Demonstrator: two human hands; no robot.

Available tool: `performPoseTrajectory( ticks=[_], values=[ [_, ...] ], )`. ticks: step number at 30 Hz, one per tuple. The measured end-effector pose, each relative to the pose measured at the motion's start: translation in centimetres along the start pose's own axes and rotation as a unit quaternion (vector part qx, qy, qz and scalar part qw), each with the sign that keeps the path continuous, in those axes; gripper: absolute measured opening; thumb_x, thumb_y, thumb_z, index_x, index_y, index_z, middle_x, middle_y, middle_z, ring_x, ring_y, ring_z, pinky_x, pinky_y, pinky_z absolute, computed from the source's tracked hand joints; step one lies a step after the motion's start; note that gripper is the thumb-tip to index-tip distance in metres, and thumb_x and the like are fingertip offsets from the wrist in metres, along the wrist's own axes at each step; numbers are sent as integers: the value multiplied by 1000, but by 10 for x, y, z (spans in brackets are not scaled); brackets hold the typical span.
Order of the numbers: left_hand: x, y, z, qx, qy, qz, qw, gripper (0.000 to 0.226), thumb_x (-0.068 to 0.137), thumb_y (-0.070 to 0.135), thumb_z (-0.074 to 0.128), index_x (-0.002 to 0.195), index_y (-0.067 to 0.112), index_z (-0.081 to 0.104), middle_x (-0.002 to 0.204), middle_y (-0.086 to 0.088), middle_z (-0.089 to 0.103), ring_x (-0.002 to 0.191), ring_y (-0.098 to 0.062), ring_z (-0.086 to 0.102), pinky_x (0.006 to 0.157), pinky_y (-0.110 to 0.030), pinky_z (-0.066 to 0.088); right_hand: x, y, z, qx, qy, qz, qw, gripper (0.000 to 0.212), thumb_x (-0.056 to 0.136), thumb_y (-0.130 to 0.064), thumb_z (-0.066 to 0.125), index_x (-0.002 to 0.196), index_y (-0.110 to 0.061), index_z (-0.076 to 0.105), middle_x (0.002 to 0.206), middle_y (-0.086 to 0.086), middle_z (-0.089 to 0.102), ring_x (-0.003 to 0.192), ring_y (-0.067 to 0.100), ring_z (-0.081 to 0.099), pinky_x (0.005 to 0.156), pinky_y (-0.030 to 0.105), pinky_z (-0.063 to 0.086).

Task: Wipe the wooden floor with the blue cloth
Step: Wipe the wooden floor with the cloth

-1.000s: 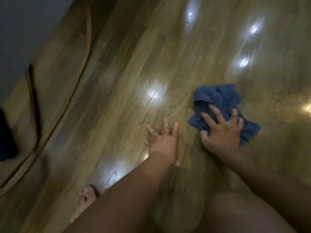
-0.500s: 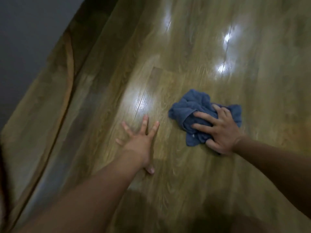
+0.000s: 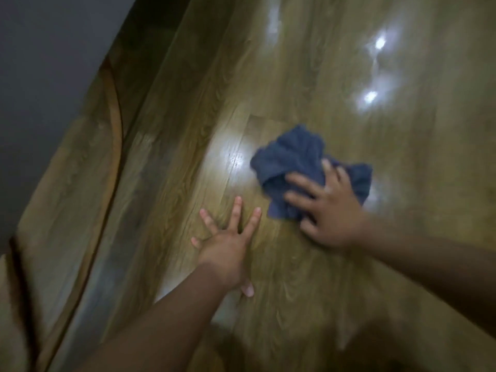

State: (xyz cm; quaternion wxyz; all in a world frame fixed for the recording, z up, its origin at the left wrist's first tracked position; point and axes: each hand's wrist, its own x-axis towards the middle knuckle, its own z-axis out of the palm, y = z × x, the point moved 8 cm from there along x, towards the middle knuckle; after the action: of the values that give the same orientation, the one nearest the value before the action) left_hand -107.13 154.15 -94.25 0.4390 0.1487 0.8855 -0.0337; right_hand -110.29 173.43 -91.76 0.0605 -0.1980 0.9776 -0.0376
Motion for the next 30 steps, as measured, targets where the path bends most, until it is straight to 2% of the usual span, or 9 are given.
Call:
performPoseTrajectory(
  ticks=[3, 5, 7, 10, 12, 18, 23, 27, 30],
  values=[
    [-1, 0, -4, 3, 3, 8, 1000, 162, 46, 56, 93, 133, 53, -43, 134, 13, -63, 134, -64, -28, 99, -81, 29, -97, -21, 16, -13, -19, -140, 990, 57, 71, -47, 58, 127, -36, 61, 152, -4, 47, 135, 58, 31, 103, 62, 28],
    [-5, 3, -3, 19, -4, 1, 1000, 162, 48, 59, 91, 132, 49, -47, 135, 8, -63, 136, -62, -26, 104, -78, 27, -131, 22, 15, -22, -17, -143, 989, 56, 71, -47, 59, 126, -36, 62, 150, -3, 49, 136, 55, 33, 103, 62, 31],
    [-1, 17, -13, 58, 18, 37, 997, 158, 52, 67, 86, 135, 43, -46, 136, 6, -63, 141, -56, -25, 110, -73, 24, -128, 89, 7, 4, -13, 35, 999, 59, 72, -50, 55, 129, -36, 56, 152, -1, 45, 133, 57, 34, 99, 67, 37],
    [36, 56, -70, 95, 64, 82, 990, 152, 53, 74, 81, 139, 43, -41, 142, 9, -58, 142, -51, -27, 109, -74, 24, -89, 162, -3, 24, -8, 352, 936, 63, 80, -59, 42, 140, -41, 42, 164, -6, 20, 137, 55, 23, 105, 68, 30],
    [66, 87, -114, 96, 58, 74, 991, 153, 54, 67, 86, 141, 43, -39, 143, 7, -56, 140, -55, -28, 104, -78, 21, -57, 181, 0, 27, -19, 421, 907, 63, 85, -63, 32, 145, -46, 30, 166, -11, 4, 144, 52, 9, 110, 68, 19],
    [122, 133, -133, 94, -47, -12, 994, 168, 47, 42, 99, 105, 55, -59, 111, -2, -75, 116, -68, -43, 92, -88, 23, -1, 252, -11, 5, -49, 314, 948, 71, 84, -78, 13, 148, -51, 29, 166, -15, 2, 146, 50, 8, 113, 67, 17],
    [131, 138, -128, 89, -108, -16, 990, 174, 39, 33, 102, 104, 52, -59, 109, -6, -76, 92, -66, -51, 91, -89, 19, 77, 237, -13, 90, -61, 454, 885, 62, 95, -64, 29, 153, -44, 23, 168, -9, -5, 144, 60, -4, 110, 75, 3],
    [128, 138, -131, 131, -142, -37, 981, 166, 49, 35, 100, 128, 51, -45, 128, -2, -68, 97, -69, -50, 94, -88, 17, 160, 154, -20, 70, -82, 212, 971, 54, 100, -53, 38, 153, -45, 28, 168, -10, -2, 146, 58, -7, 111, 75, 0],
    [123, 143, -137, 136, -156, -51, 977, 160, 54, 34, 98, 136, 51, -38, 125, -3, -70, 120, -69, -40, 98, -85, 20, 152, 167, -25, 65, -83, 102, 989, 49, 98, -51, 44, 147, -49, 36, 166, -18, 1, 148, 49, 0, 113, 68, 9]
  ],
)
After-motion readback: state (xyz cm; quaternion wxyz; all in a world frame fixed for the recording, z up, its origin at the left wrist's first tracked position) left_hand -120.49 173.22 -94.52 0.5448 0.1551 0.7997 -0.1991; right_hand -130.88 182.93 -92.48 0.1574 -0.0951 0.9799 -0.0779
